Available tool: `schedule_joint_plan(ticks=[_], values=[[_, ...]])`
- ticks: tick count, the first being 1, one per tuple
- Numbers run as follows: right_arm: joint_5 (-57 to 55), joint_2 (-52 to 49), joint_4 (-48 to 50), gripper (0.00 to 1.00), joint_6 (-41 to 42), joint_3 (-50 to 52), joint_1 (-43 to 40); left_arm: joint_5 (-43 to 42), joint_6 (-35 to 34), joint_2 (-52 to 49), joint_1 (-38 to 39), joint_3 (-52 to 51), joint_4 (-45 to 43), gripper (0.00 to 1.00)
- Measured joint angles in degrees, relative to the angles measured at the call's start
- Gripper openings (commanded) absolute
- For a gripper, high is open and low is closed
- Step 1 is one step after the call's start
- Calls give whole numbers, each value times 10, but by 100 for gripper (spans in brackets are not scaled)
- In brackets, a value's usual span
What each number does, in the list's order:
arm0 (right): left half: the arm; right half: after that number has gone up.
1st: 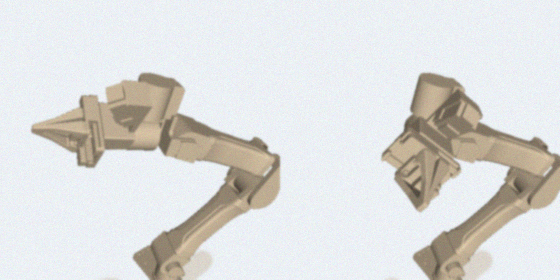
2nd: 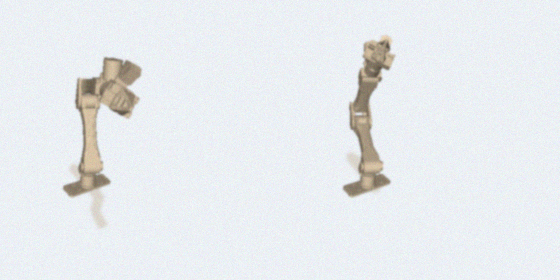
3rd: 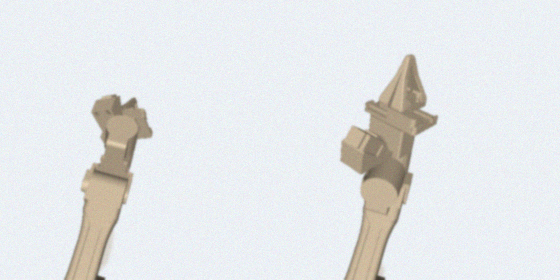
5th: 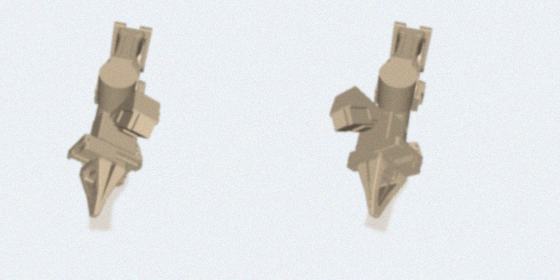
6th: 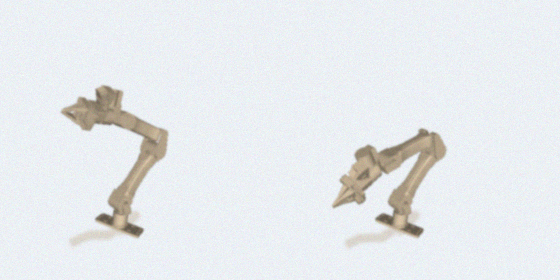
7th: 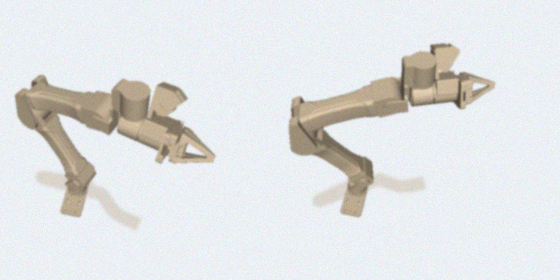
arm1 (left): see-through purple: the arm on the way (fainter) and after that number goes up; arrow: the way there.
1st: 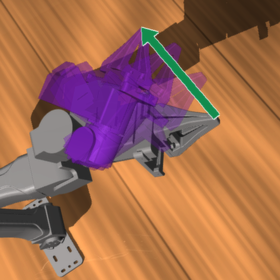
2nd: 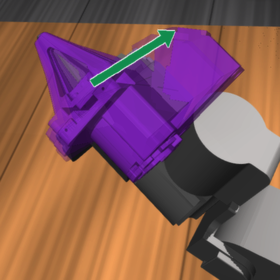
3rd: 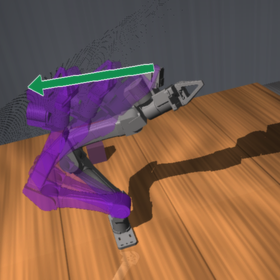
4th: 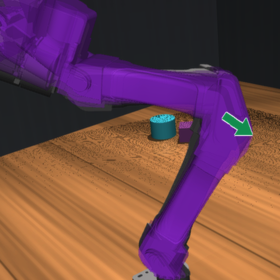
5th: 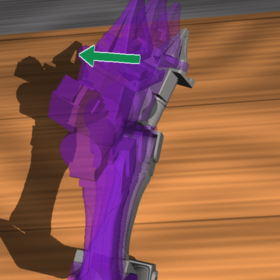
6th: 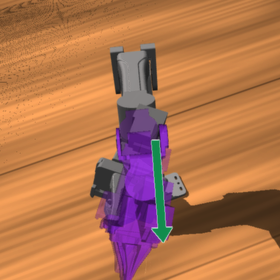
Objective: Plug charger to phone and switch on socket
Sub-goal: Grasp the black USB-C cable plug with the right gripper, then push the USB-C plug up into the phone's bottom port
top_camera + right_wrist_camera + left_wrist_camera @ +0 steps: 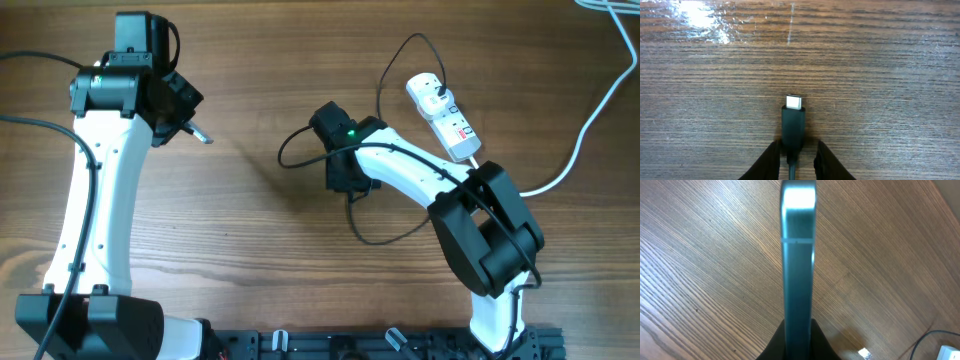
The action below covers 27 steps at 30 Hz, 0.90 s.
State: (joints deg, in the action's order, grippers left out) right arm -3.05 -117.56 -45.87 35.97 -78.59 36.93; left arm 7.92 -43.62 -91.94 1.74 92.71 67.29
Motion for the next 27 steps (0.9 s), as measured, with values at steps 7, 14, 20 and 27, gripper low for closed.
schedule_joint_plan(ticks=[7, 14, 20, 27], values=[[0, -2, -9, 21, 15, -3, 0, 0, 0, 0, 0, 0, 0, 4], [4, -2, -10, 31, 20, -3, 0, 0, 0, 0, 0, 0, 0, 4], [11, -2, -21, 20, 26, -4, 0, 0, 0, 0, 0, 0, 0, 4], [14, -2, -23, 12, 33, -4, -1, 0, 0, 0, 0, 0, -1, 4]])
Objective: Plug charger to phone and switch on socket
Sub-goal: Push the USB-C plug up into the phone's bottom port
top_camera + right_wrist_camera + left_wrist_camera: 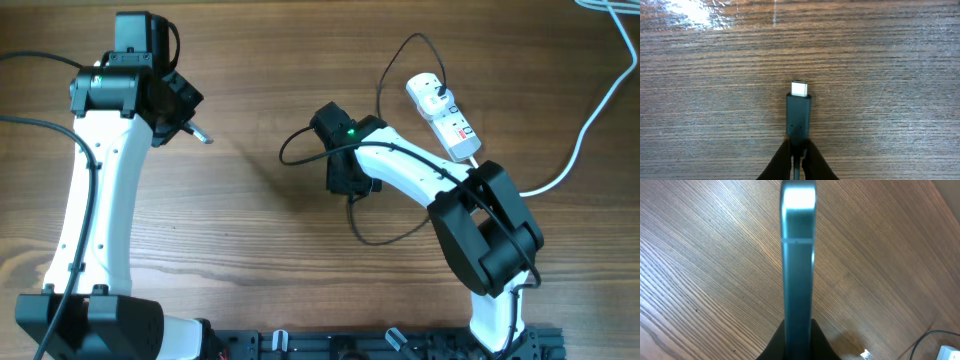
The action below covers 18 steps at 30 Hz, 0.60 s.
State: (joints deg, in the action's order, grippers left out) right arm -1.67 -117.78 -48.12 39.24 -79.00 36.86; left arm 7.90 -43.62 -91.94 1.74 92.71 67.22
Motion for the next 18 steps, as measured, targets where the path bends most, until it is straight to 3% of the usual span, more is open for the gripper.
schedule_joint_plan(ticks=[10, 15, 18], values=[[3, 0, -2, 4, 0, -2, 0, -25, 14, 0, 0, 0, -20, 4], [20, 8, -68, 4, -50, -50, 0, -232, 129, 0, 0, 0, -113, 4], [74, 97, -91, 4, -112, -83, 0, -401, 197, 0, 0, 0, -155, 4]])
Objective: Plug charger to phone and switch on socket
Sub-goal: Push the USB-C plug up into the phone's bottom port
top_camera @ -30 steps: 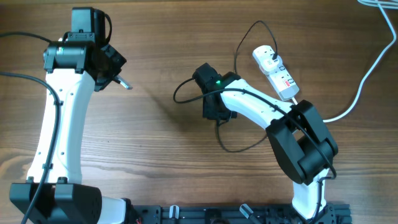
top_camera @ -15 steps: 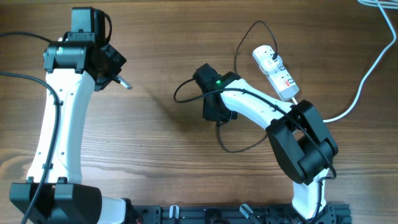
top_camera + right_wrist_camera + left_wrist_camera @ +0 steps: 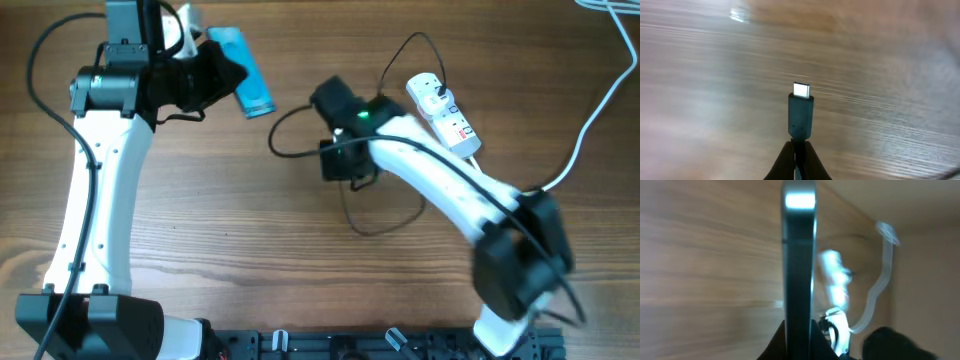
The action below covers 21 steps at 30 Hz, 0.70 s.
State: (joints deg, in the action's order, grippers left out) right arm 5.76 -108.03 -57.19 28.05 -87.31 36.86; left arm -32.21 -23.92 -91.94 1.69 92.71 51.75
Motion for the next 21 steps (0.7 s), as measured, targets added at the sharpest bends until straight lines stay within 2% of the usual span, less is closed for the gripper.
schedule_joint_plan(ticks=[4, 9, 15, 21], values=[[101, 160, 12, 4, -48, -13, 1, -159, 25, 0, 5, 0, -78, 4], [138, 206, 24, 5, -59, -15, 30, -258, 33, 0, 46, 0, -137, 4], [106, 219, -23, 5, -59, -45, 36, -272, 52, 0, 59, 0, -136, 4], [87, 246, -9, 5, -58, -61, 36, -262, 54, 0, 59, 0, -136, 4]])
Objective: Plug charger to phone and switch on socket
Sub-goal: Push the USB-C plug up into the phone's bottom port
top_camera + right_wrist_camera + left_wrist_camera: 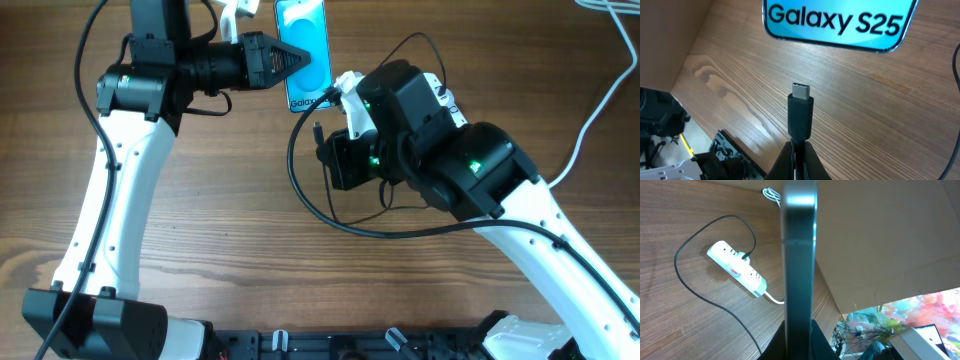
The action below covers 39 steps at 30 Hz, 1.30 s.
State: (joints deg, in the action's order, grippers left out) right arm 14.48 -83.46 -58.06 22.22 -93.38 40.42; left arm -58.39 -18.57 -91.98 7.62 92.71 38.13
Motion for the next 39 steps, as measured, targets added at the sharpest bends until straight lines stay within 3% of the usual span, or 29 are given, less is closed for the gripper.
schedule_joint_plan(ticks=[10, 39], values=[[-17, -14, 15, 5, 13, 0, 0, -9, -70, 0, 0, 0, -13, 4], [-38, -15, 42, 4, 17, 0, 2, -30, -42, 0, -3, 0, 0, 4]])
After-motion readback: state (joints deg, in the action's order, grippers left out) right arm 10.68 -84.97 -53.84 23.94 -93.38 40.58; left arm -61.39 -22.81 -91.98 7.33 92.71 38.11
